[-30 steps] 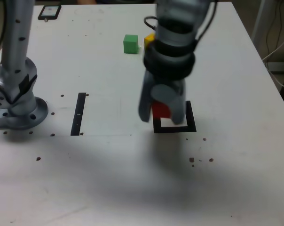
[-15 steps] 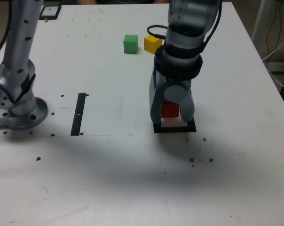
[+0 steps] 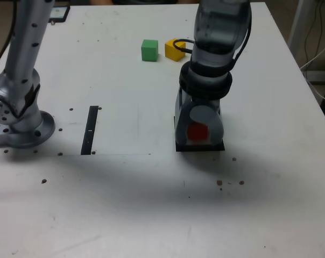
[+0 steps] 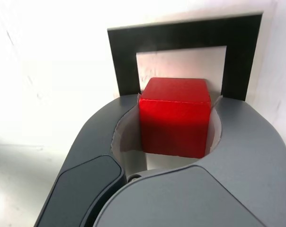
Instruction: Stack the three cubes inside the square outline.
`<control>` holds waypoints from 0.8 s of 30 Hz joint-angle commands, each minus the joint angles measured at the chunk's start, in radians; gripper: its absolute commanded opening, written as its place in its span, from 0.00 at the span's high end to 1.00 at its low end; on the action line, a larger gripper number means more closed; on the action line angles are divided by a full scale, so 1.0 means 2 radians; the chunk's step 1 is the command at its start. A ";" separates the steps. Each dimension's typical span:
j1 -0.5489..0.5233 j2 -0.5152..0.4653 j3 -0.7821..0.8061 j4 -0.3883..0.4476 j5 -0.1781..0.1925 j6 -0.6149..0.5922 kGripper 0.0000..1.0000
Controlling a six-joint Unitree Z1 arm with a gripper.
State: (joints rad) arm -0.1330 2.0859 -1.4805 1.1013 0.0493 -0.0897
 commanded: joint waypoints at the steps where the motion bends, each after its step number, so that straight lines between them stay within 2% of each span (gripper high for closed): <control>1: 0.003 0.002 -0.001 -0.001 0.006 0.001 0.60; 7: 0.009 0.007 0.002 0.001 0.011 0.000 0.50; 9: 0.010 0.006 0.004 0.000 0.009 0.001 0.41; 14: 0.010 -0.004 0.008 0.001 0.005 0.002 0.11; 16: 0.010 -0.014 0.010 0.003 0.008 0.002 0.04; 18: 0.010 -0.031 0.011 0.006 0.015 0.002 0.01; 24: 0.010 -0.086 0.007 0.024 0.027 0.016 0.01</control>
State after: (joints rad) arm -0.1152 1.9358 -1.4552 1.1364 0.0998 -0.0721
